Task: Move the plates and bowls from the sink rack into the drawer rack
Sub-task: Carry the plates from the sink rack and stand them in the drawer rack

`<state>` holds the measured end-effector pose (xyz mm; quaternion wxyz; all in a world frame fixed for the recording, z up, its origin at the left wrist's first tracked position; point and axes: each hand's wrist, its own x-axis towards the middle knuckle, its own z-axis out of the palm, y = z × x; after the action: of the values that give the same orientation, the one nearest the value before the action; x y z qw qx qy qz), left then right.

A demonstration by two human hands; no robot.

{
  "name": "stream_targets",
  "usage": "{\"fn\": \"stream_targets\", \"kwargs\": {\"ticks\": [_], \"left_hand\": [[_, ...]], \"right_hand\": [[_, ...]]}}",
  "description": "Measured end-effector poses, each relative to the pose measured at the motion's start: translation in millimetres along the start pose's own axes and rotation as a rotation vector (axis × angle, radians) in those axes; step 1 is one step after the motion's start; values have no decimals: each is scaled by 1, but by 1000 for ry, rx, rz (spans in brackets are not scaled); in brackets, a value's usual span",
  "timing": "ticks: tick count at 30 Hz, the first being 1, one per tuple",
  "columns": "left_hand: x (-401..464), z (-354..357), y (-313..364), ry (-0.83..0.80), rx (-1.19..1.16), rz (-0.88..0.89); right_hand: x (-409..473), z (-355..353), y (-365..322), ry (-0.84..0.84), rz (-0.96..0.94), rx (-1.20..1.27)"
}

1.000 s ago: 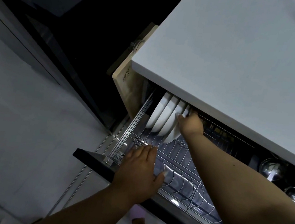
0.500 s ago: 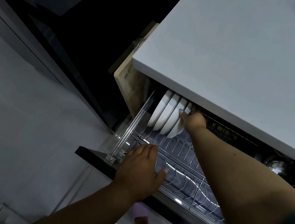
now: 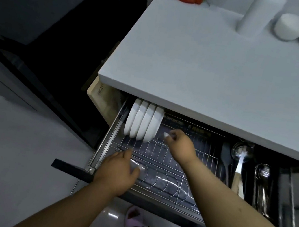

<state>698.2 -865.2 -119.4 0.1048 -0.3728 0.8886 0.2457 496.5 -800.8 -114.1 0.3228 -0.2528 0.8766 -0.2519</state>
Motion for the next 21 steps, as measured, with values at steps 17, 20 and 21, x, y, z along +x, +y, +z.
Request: {"fn": "stream_targets", "kwargs": {"ticks": [17, 20, 21], "left_hand": [[16, 20, 204, -204, 48, 275], [6, 31, 260, -185, 61, 356], [1, 36, 279, -183, 61, 386]], "right_hand": [[-148, -174, 141, 443, -3, -49], [-181, -207, 176, 538, 20, -62], [-192, -217, 189, 563, 32, -60]]}}
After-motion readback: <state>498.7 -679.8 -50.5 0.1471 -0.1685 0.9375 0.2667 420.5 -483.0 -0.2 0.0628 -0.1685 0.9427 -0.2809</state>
